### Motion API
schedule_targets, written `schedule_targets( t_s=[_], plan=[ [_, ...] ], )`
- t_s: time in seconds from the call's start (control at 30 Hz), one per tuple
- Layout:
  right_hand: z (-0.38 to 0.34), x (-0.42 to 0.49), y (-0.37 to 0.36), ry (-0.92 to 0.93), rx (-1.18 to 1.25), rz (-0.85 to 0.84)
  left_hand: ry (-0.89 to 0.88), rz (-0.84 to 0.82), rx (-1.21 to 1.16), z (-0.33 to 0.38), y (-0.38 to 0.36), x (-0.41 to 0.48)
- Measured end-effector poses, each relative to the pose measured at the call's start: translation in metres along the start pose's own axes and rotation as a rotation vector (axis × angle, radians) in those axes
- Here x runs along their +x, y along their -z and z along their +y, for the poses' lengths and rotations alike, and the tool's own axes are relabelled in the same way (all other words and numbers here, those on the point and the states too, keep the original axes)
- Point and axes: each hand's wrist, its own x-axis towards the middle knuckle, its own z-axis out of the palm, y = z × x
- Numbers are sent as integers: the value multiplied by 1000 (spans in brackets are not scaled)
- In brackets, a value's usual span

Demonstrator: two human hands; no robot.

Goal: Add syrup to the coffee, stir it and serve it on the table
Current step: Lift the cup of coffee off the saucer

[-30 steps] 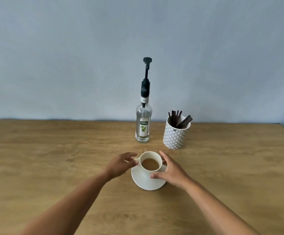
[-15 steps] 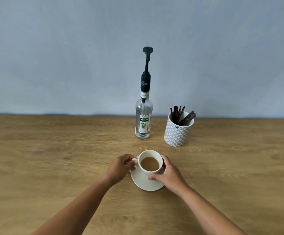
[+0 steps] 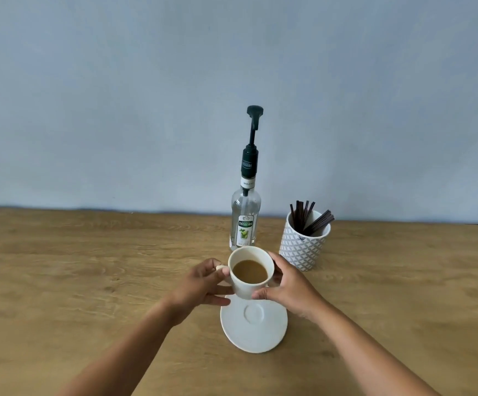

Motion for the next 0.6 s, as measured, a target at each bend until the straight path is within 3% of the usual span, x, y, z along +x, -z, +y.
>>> schedule_targets(
  t_s=[0.17, 0.6],
  plan=[
    [-45, 22, 22, 89, -11, -12, -40, 9, -156, 46, -6, -6],
    [-121, 57, 63, 216, -20, 18, -171, 104, -202, 129, -11, 1]
  ],
)
